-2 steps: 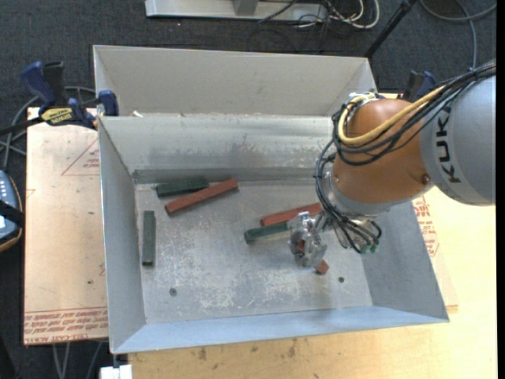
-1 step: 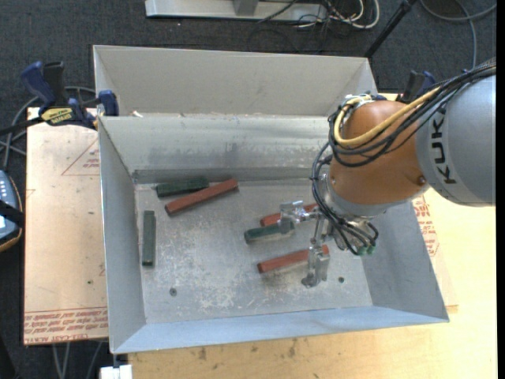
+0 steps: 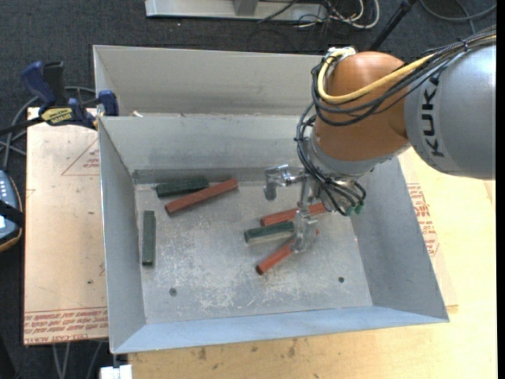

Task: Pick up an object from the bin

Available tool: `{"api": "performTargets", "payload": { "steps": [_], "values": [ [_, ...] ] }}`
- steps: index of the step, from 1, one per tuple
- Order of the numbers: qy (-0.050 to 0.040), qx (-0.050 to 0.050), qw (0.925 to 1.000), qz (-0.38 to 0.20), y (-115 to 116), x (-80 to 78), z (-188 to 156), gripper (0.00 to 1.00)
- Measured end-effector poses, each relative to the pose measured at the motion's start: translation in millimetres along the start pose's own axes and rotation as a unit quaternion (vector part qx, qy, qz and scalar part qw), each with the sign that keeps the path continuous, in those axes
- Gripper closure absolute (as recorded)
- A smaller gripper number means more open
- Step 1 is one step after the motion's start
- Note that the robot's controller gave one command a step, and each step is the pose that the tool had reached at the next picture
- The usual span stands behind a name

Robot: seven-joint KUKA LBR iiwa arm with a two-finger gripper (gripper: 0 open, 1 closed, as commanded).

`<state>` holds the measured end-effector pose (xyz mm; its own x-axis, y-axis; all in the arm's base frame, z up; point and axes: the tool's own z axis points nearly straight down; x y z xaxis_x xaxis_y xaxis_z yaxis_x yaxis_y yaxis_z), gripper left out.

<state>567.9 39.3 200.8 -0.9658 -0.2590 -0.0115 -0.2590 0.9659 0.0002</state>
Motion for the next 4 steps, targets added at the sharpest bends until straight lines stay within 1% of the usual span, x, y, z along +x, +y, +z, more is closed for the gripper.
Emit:
{"api": "performTargets", "payload": {
  "steps": [1, 2, 3, 4],
  "values": [
    [0.0068, -0.001, 0.9965, 0.084, -25.2, -6.1, 133.1, 0.0],
    [0.0047, -0.001, 0.9965, 0.084, -25.5, -9.7, 123.2, 1.0],
    [0.0015, 0.0, 0.9964, 0.084, -26.0, -8.4, 128.8, 0.0],
    [0.0024, 0.0, 0.9964, 0.084, -26.0, -9.3, 125.9, 1.0]
  ]
}}
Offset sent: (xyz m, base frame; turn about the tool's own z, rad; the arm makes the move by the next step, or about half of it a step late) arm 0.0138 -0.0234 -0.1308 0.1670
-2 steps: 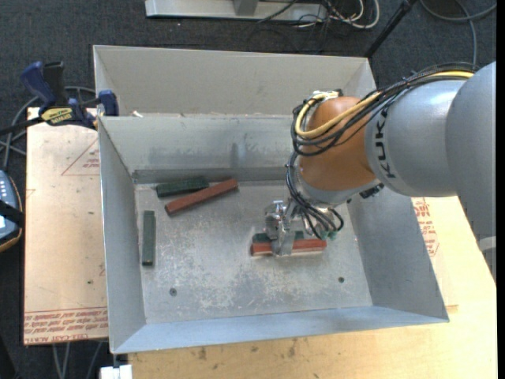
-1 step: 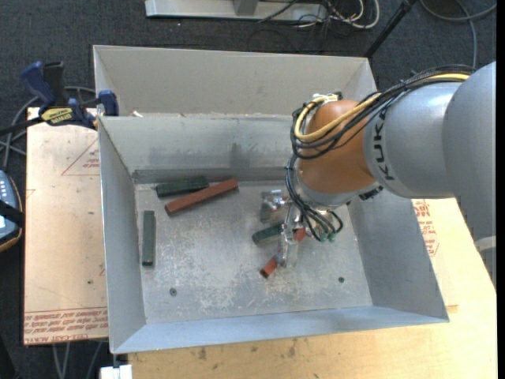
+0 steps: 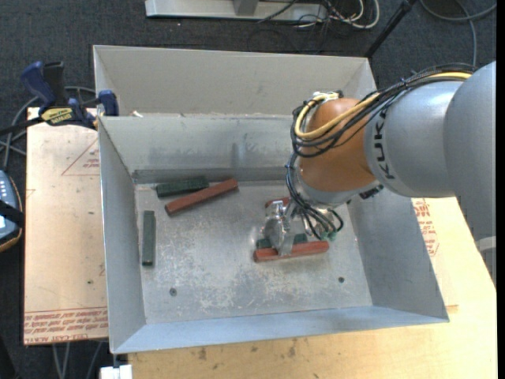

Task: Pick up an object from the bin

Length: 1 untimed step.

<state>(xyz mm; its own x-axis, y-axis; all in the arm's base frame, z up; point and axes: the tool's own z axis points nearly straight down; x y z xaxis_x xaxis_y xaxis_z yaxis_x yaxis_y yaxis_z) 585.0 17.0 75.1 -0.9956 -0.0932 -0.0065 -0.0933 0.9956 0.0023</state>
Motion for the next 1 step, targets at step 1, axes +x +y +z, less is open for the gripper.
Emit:
{"api": "performTargets", "payload": {
  "steps": [1],
  "values": [
    [-0.0005, 0.0, 1.0, 0.0, -0.1, 1.1, 3.3, 0.0]
  ]
}}
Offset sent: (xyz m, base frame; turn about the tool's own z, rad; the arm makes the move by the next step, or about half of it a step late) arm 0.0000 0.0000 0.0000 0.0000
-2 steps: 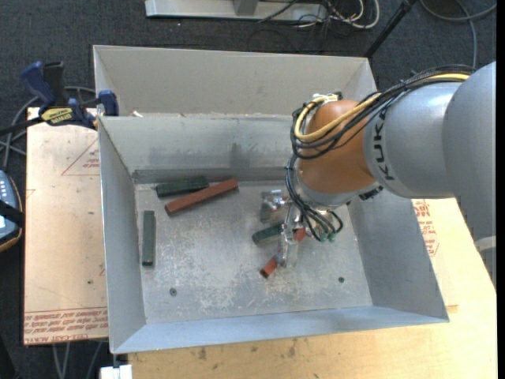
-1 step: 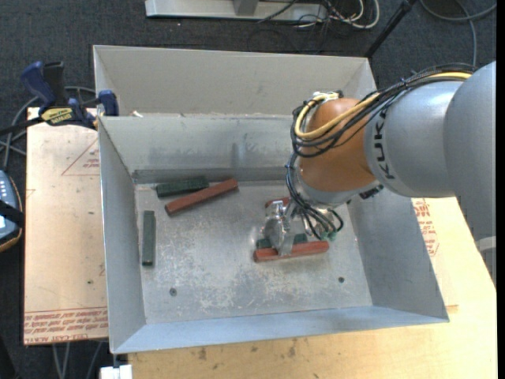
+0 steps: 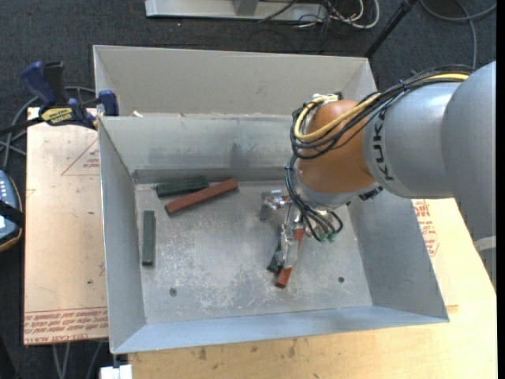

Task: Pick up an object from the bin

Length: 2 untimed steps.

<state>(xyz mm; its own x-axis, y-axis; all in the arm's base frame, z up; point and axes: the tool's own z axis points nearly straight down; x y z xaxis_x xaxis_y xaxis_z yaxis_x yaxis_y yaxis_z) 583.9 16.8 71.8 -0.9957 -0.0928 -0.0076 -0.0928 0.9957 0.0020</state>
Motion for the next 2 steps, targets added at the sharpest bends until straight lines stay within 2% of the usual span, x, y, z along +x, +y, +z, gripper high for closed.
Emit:
{"api": "performTargets", "payload": {
  "steps": [1, 2],
  "values": [
    [0.0033, 0.0, 0.9839, -0.179, -33.1, 54.6, 0.9, 0.0],
    [0.0, 0.0, 0.9838, -0.179, -31.8, 51.7, -2.5, 1.0]
  ]
}}
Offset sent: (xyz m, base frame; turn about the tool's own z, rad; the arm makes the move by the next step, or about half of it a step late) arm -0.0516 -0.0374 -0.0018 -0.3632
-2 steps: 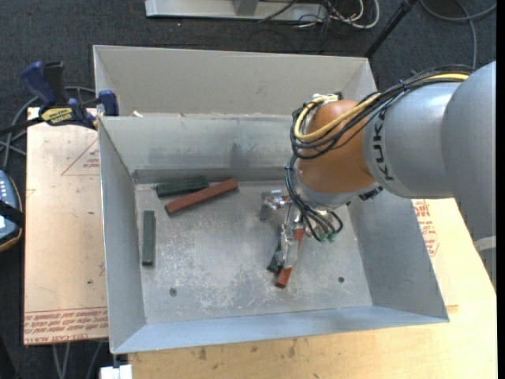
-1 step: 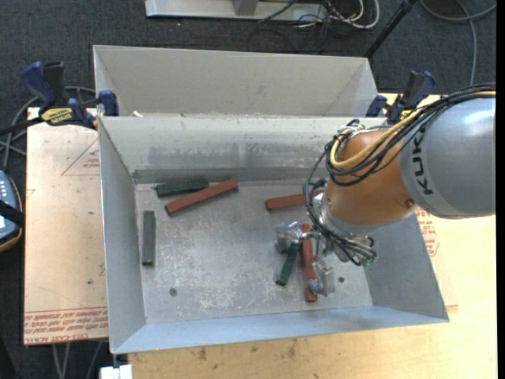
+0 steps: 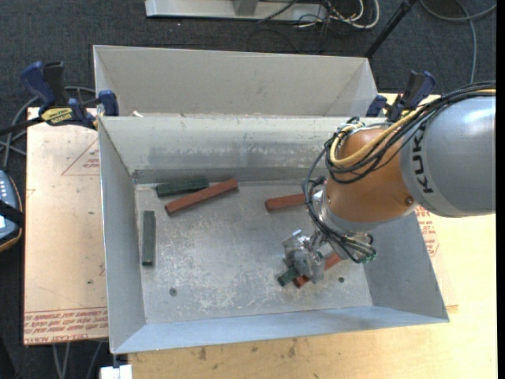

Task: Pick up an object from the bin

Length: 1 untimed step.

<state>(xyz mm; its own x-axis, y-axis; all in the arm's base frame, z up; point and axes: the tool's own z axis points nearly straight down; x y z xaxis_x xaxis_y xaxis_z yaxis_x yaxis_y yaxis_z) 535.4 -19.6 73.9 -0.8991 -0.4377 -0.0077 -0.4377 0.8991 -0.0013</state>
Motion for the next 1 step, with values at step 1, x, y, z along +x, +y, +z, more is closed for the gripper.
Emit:
{"api": "performTargets", "payload": {
  "steps": [1],
  "values": [
    [0.0009, -0.001, 1.0, 0.0, 0.5, 1.3, 2.7, 0.0]
  ]
}}
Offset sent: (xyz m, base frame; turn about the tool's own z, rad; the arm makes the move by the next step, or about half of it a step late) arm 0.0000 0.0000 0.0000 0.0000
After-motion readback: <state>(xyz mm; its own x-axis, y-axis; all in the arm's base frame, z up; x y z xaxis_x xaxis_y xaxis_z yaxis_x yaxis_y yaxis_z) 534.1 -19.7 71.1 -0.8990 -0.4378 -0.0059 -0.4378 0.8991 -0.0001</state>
